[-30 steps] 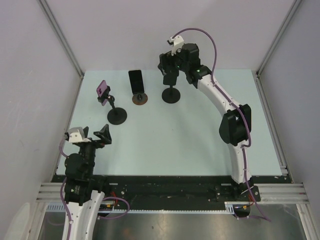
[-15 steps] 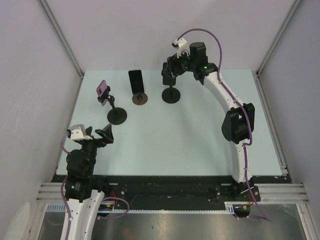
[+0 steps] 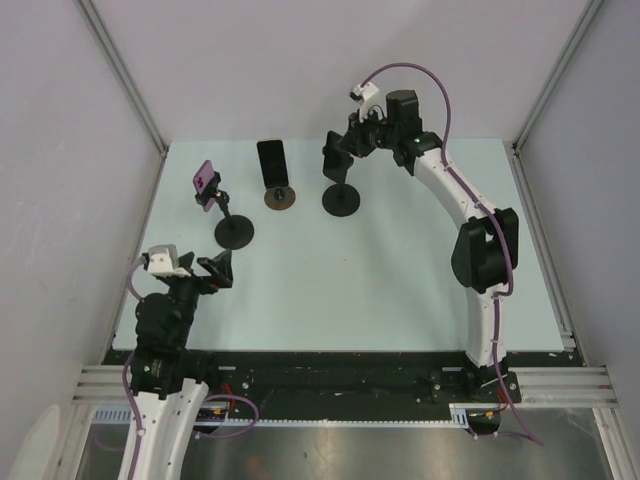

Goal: Remove the phone from the phone stand

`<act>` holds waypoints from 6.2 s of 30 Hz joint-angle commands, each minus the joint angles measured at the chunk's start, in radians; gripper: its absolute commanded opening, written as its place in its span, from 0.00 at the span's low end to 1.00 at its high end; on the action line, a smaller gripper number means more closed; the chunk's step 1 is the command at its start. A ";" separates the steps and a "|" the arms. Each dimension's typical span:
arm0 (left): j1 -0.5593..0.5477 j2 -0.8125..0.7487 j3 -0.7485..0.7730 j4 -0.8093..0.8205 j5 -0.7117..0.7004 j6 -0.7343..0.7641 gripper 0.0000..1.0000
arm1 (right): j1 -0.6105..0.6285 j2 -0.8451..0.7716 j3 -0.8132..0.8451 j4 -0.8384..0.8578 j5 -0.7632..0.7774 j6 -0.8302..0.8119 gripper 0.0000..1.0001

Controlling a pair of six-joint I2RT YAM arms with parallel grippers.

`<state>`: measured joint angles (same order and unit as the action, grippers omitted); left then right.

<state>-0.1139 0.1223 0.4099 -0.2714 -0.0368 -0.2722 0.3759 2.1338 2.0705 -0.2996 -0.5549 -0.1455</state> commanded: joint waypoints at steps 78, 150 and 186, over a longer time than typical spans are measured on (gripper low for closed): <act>-0.428 0.732 0.271 0.224 0.509 0.303 0.08 | 0.508 -0.877 -1.081 0.280 0.351 0.132 0.52; -0.211 0.827 0.349 0.227 0.617 0.174 0.16 | 0.471 -0.867 -1.038 0.011 -0.134 0.007 0.00; -0.412 0.748 0.222 0.225 0.640 0.232 0.00 | 0.500 -0.900 -1.037 0.005 0.035 0.011 0.00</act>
<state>-0.5385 0.8864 0.6102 -0.0799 0.7097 -0.0696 0.8677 1.2465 1.0252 -0.1856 -0.5125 -0.1326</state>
